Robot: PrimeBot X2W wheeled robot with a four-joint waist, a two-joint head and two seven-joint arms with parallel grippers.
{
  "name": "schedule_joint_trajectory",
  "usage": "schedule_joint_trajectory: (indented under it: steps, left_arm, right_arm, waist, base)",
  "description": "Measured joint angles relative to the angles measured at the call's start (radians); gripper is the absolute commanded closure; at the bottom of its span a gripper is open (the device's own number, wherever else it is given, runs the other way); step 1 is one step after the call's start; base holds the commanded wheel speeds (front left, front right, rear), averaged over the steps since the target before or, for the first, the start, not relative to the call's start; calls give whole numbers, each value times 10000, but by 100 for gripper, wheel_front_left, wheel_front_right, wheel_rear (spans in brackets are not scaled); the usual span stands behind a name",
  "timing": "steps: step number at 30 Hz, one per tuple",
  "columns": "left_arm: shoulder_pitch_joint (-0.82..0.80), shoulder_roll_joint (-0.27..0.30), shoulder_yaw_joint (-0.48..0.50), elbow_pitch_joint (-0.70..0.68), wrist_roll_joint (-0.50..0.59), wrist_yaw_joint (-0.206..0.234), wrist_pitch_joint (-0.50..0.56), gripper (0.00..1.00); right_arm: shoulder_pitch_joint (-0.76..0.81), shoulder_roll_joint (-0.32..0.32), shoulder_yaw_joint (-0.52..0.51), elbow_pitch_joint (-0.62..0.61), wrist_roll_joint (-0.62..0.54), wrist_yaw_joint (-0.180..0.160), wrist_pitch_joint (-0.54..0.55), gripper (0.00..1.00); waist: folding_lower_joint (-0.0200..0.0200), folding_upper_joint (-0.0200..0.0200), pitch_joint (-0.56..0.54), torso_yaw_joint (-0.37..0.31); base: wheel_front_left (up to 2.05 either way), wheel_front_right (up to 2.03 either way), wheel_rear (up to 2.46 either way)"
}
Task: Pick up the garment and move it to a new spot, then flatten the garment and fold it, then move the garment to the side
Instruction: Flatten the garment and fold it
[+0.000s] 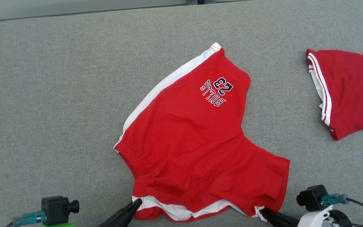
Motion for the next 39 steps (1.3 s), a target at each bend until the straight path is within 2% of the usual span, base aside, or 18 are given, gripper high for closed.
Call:
schedule_joint_trajectory:
  steps: [8,14,22,31,39]
  left_arm:
    - [10,-2,21,19,0,42,-75,100]
    - [8,2,2,33,0,42,-73,100]
    - [12,17,44,-81,2,84,-73,100]
    - [21,25,54,-213,2,96,-73,100]
    - [-2,146,-15,-809,4,127,58,100]
  right_arm:
    - [90,-660,-1068,-1177,690,-10,-215,100]
    - [778,-986,-1781,-1643,1290,-111,-314,100]
    - [1369,-1154,-2633,-2399,2151,-203,-608,100]
    - [1973,-1337,-3104,-3003,2819,-278,-742,100]
    - [2004,-1597,-3570,-3557,3032,-265,-825,100]
  waist:
    - [0,0,-152,-306]
    - [0,0,-334,-402]
    - [0,0,-450,-361]
    - [0,0,-576,-237]
    - [0,0,-417,-116]
  base:
    - [0,0,0]
    - [0,0,0]
    - [0,0,0]
    - [0,0,0]
    - [0,0,0]
